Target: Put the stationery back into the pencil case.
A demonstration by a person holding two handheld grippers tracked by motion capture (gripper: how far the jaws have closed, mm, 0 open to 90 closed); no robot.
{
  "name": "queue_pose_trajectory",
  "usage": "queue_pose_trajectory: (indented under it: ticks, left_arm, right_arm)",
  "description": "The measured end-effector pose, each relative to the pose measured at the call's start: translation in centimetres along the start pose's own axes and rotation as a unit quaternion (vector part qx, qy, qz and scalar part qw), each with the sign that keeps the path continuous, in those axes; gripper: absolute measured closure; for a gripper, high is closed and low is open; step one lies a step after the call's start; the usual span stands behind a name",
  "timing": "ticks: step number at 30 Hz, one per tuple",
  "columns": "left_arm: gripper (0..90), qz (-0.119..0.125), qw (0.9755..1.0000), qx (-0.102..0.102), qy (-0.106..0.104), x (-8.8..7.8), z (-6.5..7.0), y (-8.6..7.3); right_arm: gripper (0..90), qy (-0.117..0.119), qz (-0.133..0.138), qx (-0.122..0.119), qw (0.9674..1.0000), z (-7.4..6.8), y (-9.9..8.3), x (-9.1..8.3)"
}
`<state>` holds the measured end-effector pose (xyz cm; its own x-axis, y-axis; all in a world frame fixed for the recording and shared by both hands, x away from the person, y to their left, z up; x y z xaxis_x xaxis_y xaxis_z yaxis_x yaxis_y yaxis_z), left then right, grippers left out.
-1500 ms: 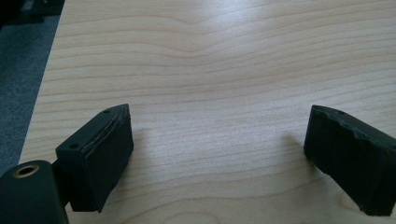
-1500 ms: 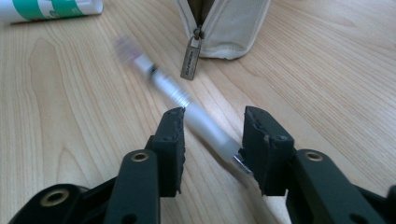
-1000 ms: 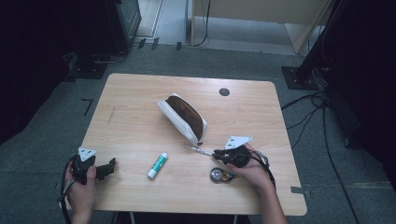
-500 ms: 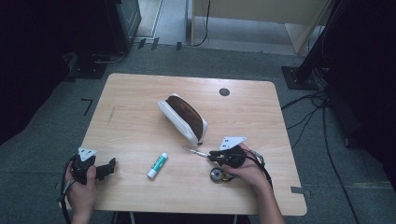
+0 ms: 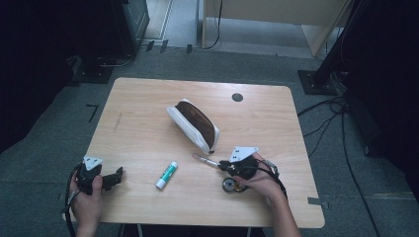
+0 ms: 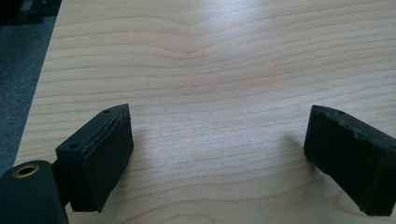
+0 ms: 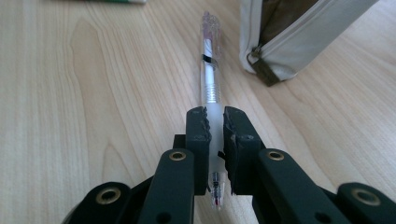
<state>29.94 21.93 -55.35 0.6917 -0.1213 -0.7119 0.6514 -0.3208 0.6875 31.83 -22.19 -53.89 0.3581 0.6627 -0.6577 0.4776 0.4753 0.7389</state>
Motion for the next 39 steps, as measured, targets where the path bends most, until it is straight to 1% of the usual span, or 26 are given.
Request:
queue_pose_trajectory:
  ticks: [5,7,12,16,18,22,24,29,30,33,39]
  left_arm:
    - [8.4,0.0,1.0,0.0,0.0,0.0,0.0,0.0]
    - [8.4,0.0,1.0,0.0,0.0,0.0,0.0,0.0]
    - [8.4,0.0,1.0,0.0,0.0,0.0,0.0,0.0]
    - [8.4,0.0,1.0,0.0,0.0,0.0,0.0,0.0]
    - [8.4,0.0,1.0,0.0,0.0,0.0,0.0,0.0]
    - [8.5,0.0,1.0,-0.001,0.0,0.0,0.0,0.0]
    - [8.4,0.0,1.0,0.0,0.0,0.0,0.0,0.0]
    - [8.5,0.0,1.0,0.0,0.0,0.0,0.0,0.0]
    - [8.4,0.0,1.0,0.0,0.0,0.0,0.0,0.0]
    - [8.4,0.0,1.0,-0.001,0.0,0.0,0.0,0.0]
    - [8.5,0.001,1.0,0.0,0.0,0.0,0.0,0.0]
  right_arm:
    - [81.1,0.013,0.021,0.011,0.9996,-0.4,0.6,-0.7]
    - [81.1,0.016,0.028,0.012,0.9994,-0.7,0.9,-0.8]
    - [81.1,0.018,0.035,0.014,0.9991,-1.4,1.6,-1.1]
    - [81.1,0.022,0.046,0.014,0.9986,-1.9,2.6,-1.4]
    - [81.1,0.023,0.055,0.015,0.9981,-2.1,3.1,-1.6]
    - [81.1,0.028,0.075,0.027,0.9964,-2.5,4.2,-2.3]
    - [81.1,0.027,0.081,0.031,0.9958,-2.7,4.7,-2.7]
    - [81.1,0.021,0.093,0.033,0.9949,-3.2,5.9,-3.2]
    - [81.1,0.019,0.094,0.038,0.9947,-3.3,6.1,-3.3]
    - [81.1,0.014,0.103,0.044,0.9936,-3.3,6.8,-3.6]
    - [81.1,-0.004,0.115,0.06,0.9915,-3.0,8.0,-3.9]
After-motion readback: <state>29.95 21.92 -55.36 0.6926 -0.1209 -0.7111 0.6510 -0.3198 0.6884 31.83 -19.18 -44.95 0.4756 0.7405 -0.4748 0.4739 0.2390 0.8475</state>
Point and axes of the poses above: each handheld gripper's, and its own axes: x roughly forward along the jaws, y roughly out of its top, z roughly to its right, the point moved 5 cm from there along x, roughly forward along the jaws, and after that the axes turned 11 degrees about x, right-handed, at the moved point
